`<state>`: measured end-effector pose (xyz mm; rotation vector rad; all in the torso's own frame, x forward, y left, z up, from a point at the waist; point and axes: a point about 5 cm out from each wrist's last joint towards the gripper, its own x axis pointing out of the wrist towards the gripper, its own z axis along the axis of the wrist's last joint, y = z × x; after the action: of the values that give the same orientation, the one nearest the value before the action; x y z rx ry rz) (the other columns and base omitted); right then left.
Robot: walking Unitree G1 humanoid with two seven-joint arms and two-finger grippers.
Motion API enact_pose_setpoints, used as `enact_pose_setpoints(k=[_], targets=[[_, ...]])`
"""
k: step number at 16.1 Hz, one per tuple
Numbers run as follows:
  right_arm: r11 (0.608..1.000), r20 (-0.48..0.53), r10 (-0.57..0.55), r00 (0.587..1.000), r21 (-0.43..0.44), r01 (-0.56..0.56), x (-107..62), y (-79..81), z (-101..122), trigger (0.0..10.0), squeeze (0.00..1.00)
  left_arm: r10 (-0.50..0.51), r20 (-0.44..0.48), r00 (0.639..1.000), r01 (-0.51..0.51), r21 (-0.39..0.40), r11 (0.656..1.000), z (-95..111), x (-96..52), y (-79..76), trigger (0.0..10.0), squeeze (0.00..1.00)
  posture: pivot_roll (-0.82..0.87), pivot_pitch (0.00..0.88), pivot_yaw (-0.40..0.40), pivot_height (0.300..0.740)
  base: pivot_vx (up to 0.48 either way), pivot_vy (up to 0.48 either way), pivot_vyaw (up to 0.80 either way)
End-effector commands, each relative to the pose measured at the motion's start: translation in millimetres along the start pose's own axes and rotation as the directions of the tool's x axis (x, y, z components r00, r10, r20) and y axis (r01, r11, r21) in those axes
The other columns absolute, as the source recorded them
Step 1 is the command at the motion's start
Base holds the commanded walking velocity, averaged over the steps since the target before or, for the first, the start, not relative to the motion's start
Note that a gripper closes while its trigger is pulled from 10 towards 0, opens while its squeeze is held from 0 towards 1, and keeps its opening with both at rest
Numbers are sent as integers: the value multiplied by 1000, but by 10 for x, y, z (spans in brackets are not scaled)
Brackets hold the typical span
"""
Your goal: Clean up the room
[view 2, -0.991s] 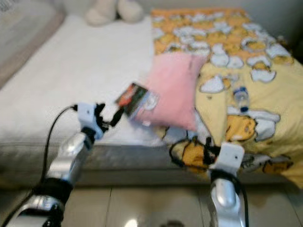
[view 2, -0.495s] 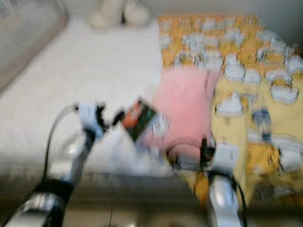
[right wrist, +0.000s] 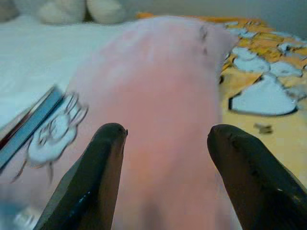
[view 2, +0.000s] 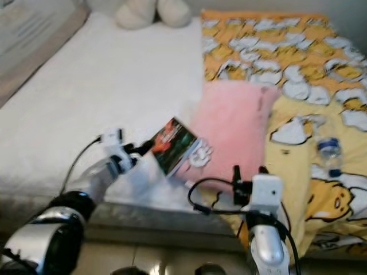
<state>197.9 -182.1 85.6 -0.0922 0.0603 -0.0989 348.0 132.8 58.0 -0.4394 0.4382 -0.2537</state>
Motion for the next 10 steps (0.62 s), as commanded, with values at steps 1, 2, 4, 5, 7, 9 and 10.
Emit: enact_pose_setpoints(k=[1,2,4,5,7,9,10], targets=[[1000,-14,-27,1000,-15,27,-71,-59,15,10000,0,5,18,1000,-4,-54,999,95,28,-31,10000,0,-173,148,66,736,0,0,0],[999,-32,-50,998,-11,49,-156,-78,2,10000,0,25,27,999,-22,-105,994,95,11,23,10000,0,-187,172,67,736,0,0,0],[999,-67,-50,997,-3,50,-321,-27,-1,10000,0,40,19,999,-34,-230,973,5,-17,90,10000,0,-209,215,65,736,0,0,0],[999,-74,-47,996,-3,47,-348,-15,1,10000,0,37,16,999,-32,-249,968,-16,-20,93,10000,0,-209,215,65,736,0,0,0],[999,-109,-35,993,10,36,-534,55,20,10000,0,38,27,999,-26,-328,944,-34,-36,132,10000,0,-235,272,63,736,0,0,0],[999,-164,-8,986,36,14,-745,138,-28,10000,0,69,38,997,-50,-373,926,-28,-47,173,10000,0,-247,294,67,736,0,0,0],[999,-170,-8,985,37,14,-769,147,-27,10000,0,70,43,997,-48,-389,920,-23,-46,173,10000,0,-252,302,68,736,0,0,0]])
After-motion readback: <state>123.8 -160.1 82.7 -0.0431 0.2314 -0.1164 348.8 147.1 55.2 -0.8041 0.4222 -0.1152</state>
